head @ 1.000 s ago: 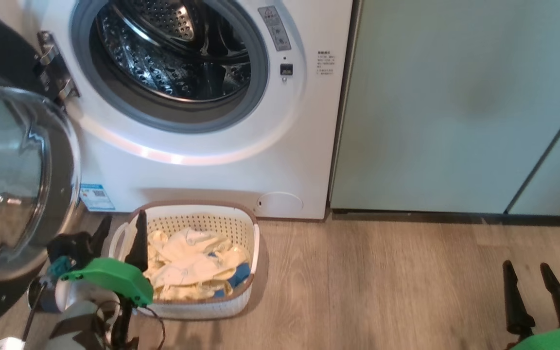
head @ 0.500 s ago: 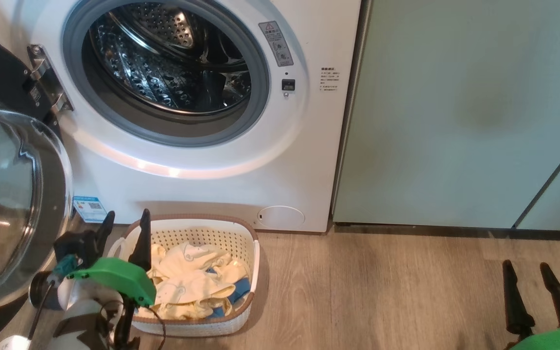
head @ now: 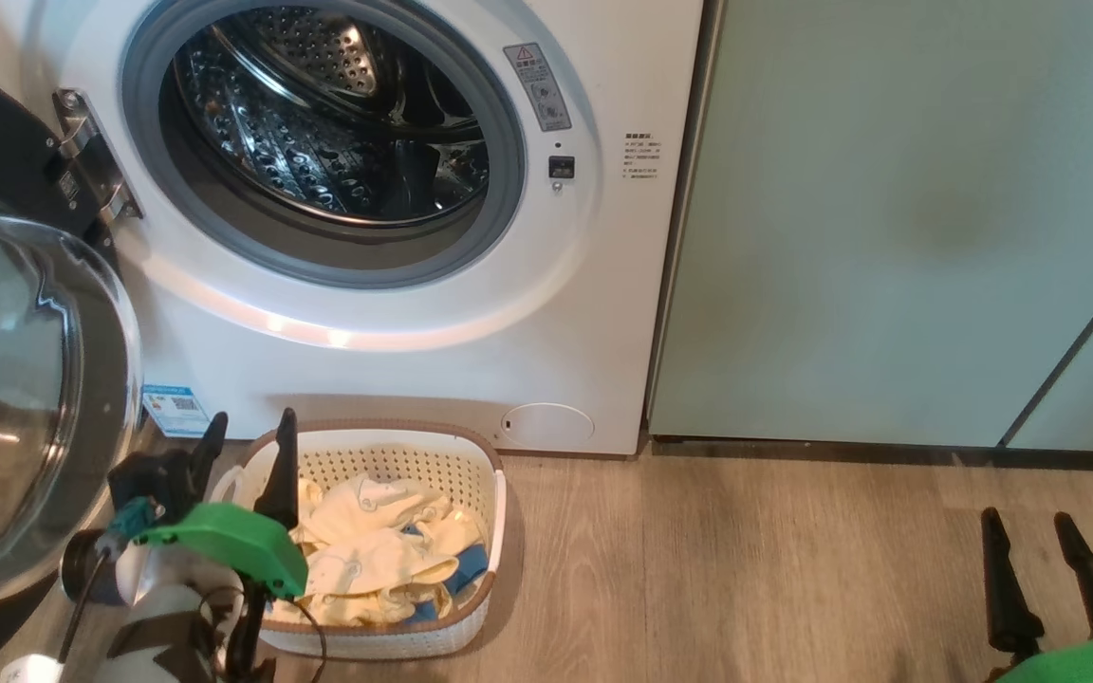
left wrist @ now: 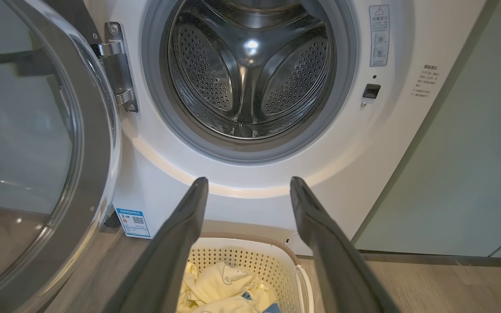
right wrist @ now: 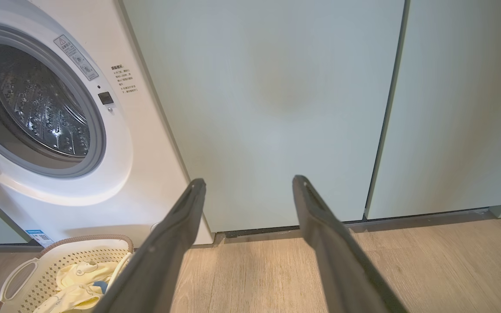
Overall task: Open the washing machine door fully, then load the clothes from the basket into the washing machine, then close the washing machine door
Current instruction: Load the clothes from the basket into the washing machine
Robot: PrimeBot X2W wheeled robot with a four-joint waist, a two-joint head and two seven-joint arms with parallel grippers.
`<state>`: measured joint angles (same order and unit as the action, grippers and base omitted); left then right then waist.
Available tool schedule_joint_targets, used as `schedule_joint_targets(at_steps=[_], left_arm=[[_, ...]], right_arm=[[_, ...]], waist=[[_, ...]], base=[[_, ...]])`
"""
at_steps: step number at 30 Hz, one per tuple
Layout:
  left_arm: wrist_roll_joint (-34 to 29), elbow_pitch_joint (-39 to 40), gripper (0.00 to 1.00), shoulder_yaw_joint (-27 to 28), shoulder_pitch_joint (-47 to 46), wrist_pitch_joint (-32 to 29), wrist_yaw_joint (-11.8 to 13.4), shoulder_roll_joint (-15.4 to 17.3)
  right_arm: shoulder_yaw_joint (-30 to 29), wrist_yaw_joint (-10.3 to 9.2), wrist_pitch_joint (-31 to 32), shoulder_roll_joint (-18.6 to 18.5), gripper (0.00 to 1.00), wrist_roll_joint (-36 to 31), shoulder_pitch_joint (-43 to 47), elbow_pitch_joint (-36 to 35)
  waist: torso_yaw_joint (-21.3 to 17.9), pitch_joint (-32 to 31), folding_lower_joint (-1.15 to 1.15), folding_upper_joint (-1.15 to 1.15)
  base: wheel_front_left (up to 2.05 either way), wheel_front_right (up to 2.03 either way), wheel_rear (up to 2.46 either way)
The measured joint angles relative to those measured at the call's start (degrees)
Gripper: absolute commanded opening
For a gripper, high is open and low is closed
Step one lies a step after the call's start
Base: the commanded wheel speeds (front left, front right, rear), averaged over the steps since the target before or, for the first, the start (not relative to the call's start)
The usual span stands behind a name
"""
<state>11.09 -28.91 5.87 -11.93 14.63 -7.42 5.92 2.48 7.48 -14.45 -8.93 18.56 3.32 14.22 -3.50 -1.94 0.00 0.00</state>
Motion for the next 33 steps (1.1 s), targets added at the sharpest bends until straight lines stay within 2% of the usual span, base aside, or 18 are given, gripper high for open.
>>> schedule_joint_targets(at_steps=[11,17,22,23,33], left_arm=[[0.0,-2.1,1.0,-0.7,0.1,0.0,0.0,0.0],[0.1,-6.4,1.0,-2.5,0.0,0.0,0.0,0.2],[1.6,-12.4,1.0,-2.9,-1.1,0.0,0.0,1.0],[2.2,-16.4,1.0,-4.2,-3.6,0.0,0.0,1.7],[3.9,-30.3,1.0,-10.7,-13.9,-2.1,0.0,4.4]], right_arm=[[0.7,0.0,0.0,0.0,1.0,0.0,0.0,-0.1],[1.5,0.0,0.0,-0.1,1.0,0.1,-0.1,-0.4],[1.8,0.0,0.0,-0.1,1.0,0.2,-0.5,-0.8],[2.1,0.0,0.0,-0.1,1.0,0.2,-2.2,-1.0],[1.7,0.0,0.0,0.0,1.0,0.2,-7.4,-1.9]], waist=[[-1.4,0.6,0.0,0.0],[-3.4,2.0,0.0,0.0],[-5.3,4.4,0.0,0.0],[-6.5,6.7,0.0,0.0],[-10.7,15.7,0.01,0.0]], base=[[0.0,0.0,0.0],[0.0,0.0,0.0],[0.0,0.0,0.0],[0.0,0.0,0.0],[0.0,0.0,0.0]])
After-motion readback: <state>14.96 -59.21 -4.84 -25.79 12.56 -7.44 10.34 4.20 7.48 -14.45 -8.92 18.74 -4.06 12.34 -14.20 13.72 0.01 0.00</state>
